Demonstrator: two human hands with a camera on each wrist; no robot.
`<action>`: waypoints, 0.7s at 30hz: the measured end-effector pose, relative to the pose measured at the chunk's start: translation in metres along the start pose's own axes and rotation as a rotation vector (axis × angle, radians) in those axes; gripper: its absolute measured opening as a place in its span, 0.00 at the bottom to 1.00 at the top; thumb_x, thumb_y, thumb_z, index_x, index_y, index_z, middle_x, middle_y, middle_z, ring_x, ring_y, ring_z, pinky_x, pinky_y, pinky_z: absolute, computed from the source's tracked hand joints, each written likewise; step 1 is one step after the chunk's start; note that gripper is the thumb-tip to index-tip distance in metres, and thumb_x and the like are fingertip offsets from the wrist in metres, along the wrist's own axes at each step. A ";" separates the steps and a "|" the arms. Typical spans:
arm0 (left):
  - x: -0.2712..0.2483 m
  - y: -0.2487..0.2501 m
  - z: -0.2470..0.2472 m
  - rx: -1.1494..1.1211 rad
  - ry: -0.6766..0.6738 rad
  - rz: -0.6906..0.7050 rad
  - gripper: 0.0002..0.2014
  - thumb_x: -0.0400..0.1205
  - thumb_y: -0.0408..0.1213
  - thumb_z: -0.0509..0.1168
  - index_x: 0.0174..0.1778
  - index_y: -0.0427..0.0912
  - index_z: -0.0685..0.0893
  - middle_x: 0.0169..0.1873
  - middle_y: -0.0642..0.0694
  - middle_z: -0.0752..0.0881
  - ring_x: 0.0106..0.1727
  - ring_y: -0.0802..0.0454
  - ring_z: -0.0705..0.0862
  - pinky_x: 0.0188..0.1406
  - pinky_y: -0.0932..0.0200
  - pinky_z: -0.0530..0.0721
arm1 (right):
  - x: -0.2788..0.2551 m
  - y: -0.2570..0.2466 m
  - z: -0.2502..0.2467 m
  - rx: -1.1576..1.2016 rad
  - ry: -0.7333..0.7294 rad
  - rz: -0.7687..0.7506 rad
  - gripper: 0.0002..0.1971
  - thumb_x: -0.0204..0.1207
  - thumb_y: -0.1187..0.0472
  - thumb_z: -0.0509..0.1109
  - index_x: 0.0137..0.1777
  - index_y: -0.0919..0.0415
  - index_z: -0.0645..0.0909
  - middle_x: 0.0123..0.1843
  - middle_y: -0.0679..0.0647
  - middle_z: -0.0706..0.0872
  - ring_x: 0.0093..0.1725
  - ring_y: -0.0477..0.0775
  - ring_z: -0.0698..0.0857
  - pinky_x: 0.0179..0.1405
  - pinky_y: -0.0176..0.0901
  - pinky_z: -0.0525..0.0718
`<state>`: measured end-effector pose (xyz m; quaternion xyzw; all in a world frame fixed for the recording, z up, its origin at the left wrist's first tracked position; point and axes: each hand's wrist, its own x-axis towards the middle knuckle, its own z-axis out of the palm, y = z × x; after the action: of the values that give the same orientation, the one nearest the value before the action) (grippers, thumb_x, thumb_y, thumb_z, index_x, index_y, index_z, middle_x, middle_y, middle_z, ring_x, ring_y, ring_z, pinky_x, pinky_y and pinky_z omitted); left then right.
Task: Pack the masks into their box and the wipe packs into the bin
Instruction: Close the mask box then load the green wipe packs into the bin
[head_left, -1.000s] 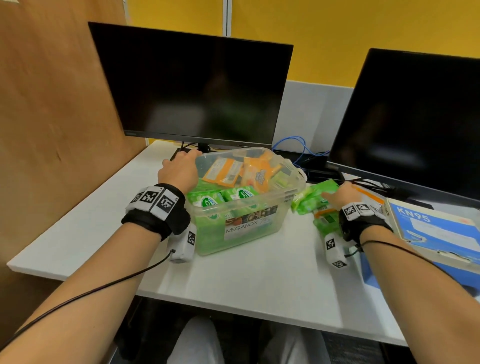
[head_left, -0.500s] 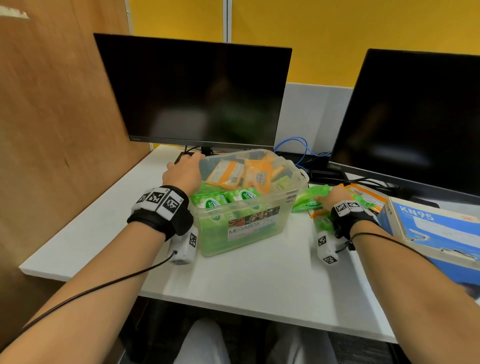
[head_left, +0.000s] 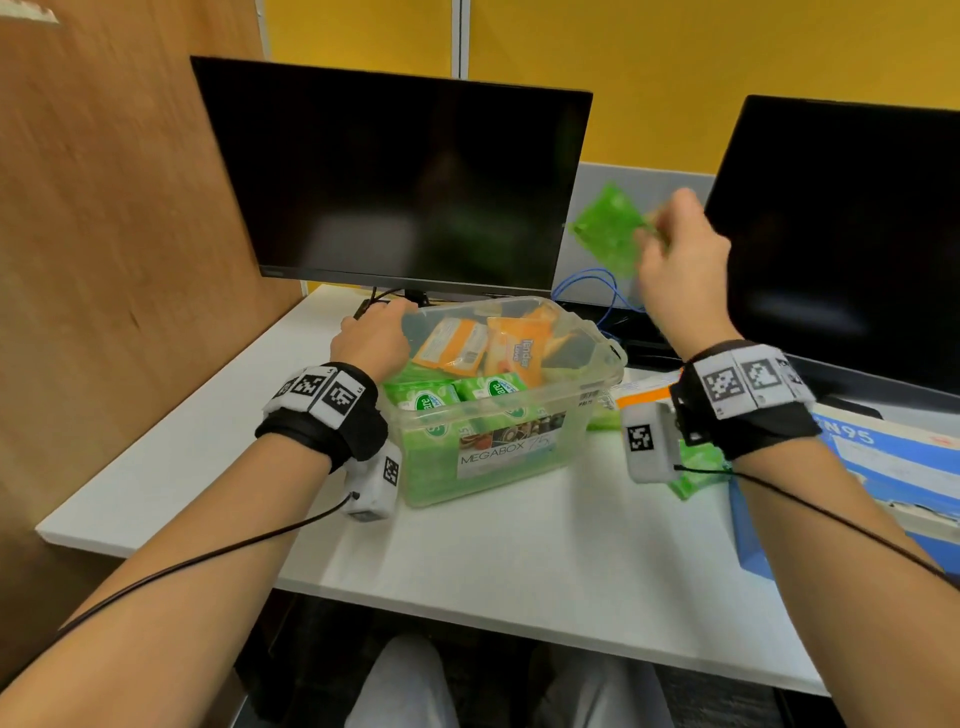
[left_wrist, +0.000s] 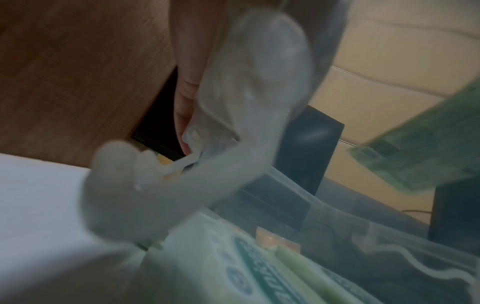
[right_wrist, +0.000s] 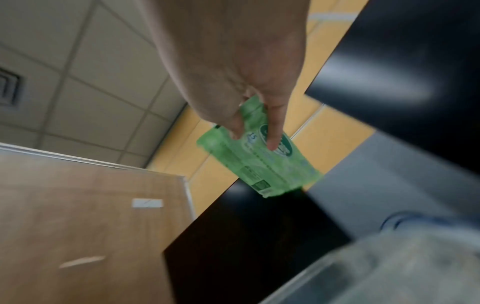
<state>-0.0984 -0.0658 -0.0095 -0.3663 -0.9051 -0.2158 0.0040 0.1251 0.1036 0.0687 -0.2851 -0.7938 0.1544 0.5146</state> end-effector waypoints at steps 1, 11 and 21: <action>0.001 -0.001 -0.001 -0.053 0.013 -0.014 0.27 0.82 0.26 0.52 0.76 0.54 0.69 0.72 0.42 0.74 0.68 0.34 0.72 0.64 0.40 0.76 | -0.005 -0.011 0.007 0.088 -0.057 -0.063 0.02 0.81 0.66 0.64 0.49 0.60 0.73 0.48 0.55 0.84 0.42 0.51 0.80 0.32 0.29 0.71; -0.001 -0.001 0.000 -0.088 0.034 -0.017 0.20 0.82 0.48 0.61 0.71 0.52 0.73 0.68 0.41 0.77 0.66 0.36 0.76 0.63 0.42 0.77 | -0.051 -0.051 0.077 0.020 -1.387 -0.061 0.05 0.80 0.60 0.65 0.45 0.53 0.82 0.45 0.46 0.85 0.49 0.45 0.81 0.55 0.42 0.77; -0.010 0.010 -0.008 -0.100 -0.056 0.363 0.13 0.82 0.36 0.62 0.57 0.54 0.86 0.58 0.52 0.86 0.56 0.55 0.82 0.59 0.52 0.81 | -0.047 -0.046 0.094 -0.036 -1.483 0.046 0.21 0.80 0.67 0.61 0.68 0.48 0.81 0.72 0.48 0.77 0.71 0.48 0.72 0.70 0.42 0.66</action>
<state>-0.0854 -0.0696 0.0002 -0.5290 -0.8121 -0.2461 -0.0004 0.0413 0.0426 0.0196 -0.1307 -0.9292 0.3039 -0.1648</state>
